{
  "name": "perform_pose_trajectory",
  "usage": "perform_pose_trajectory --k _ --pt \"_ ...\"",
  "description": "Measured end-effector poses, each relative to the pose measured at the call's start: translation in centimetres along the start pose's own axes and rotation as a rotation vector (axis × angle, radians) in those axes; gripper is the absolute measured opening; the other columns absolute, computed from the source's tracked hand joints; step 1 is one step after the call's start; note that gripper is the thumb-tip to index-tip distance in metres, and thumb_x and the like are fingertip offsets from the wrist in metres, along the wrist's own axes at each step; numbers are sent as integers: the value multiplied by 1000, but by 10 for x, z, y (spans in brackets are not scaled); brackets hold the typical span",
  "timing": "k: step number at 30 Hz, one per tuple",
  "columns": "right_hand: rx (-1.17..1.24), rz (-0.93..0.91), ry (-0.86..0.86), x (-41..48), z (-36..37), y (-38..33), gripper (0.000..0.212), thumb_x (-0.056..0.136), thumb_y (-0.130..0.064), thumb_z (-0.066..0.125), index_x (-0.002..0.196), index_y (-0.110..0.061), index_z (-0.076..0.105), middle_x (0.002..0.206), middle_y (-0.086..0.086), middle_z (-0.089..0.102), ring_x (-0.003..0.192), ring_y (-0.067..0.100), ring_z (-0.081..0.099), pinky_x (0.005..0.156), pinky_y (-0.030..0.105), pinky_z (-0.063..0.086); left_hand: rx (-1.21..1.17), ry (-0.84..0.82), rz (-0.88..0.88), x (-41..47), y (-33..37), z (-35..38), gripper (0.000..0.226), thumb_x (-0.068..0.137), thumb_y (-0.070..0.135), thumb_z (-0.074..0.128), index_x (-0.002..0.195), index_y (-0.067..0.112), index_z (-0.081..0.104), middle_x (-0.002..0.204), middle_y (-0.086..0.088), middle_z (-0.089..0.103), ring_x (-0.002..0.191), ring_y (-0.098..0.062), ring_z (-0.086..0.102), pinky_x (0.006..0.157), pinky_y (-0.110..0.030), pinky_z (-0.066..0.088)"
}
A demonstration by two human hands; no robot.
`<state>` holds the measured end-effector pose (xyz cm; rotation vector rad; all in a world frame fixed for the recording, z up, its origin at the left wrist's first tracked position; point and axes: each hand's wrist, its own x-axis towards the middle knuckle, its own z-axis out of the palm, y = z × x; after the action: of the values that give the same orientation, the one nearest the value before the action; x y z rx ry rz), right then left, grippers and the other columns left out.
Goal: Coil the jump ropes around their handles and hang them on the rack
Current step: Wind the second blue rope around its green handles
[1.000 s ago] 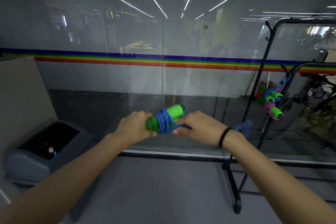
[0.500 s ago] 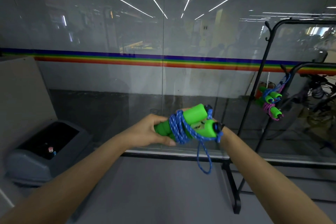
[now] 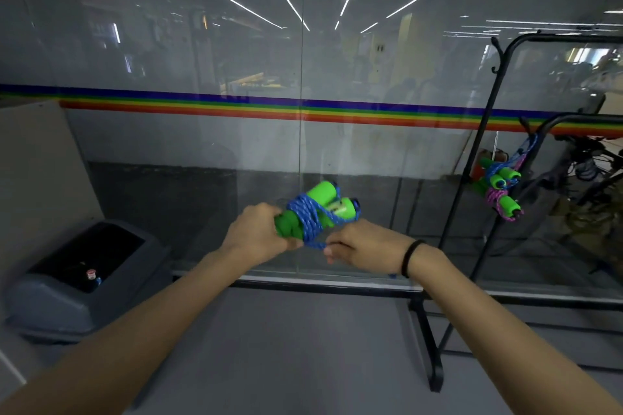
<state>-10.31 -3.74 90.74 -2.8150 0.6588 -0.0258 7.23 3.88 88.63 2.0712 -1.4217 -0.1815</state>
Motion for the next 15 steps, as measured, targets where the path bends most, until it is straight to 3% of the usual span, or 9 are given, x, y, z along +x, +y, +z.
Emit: perform_pose_trajectory --k 4,7,10,13,15 --pt "-147 4 -48 -9 -19 -4 22 91 -33 49 93 -20 66 86 4 62 81 16 53 77 31 43 284 -116 147 -4 2 3 35 67 39 77 95 23 62 95 -4 68 92 -25 64 74 -29 46" --pt "-153 -49 -47 -10 -31 -4 22 91 -35 51 96 -23 68 91 -1 68 80 8 55 77 30 45 366 -271 228 -6 4 0 34 69 37 75 97 22 62 98 -2 67 96 -23 62 71 -28 43" --pt "4 -176 -19 -2 -35 -2 18 87 -30 58 94 -18 71 89 -3 71 74 -1 55 74 20 44 445 -440 407 -10 11 0 33 69 36 75 96 22 61 95 0 67 92 -18 60 66 -27 37" --pt "280 -186 -11 10 -34 9 13 85 -26 63 88 -16 71 71 8 67 56 4 53 58 12 42 277 -582 527 -14 17 2 26 66 33 79 82 23 61 71 11 60 67 -5 53 60 -27 40" --pt "494 -151 49 14 -29 20 11 85 -17 62 88 -12 70 61 2 64 54 8 53 54 13 44 25 -569 505 -14 15 -1 25 63 27 83 72 27 59 63 14 57 59 1 49 59 -25 42"
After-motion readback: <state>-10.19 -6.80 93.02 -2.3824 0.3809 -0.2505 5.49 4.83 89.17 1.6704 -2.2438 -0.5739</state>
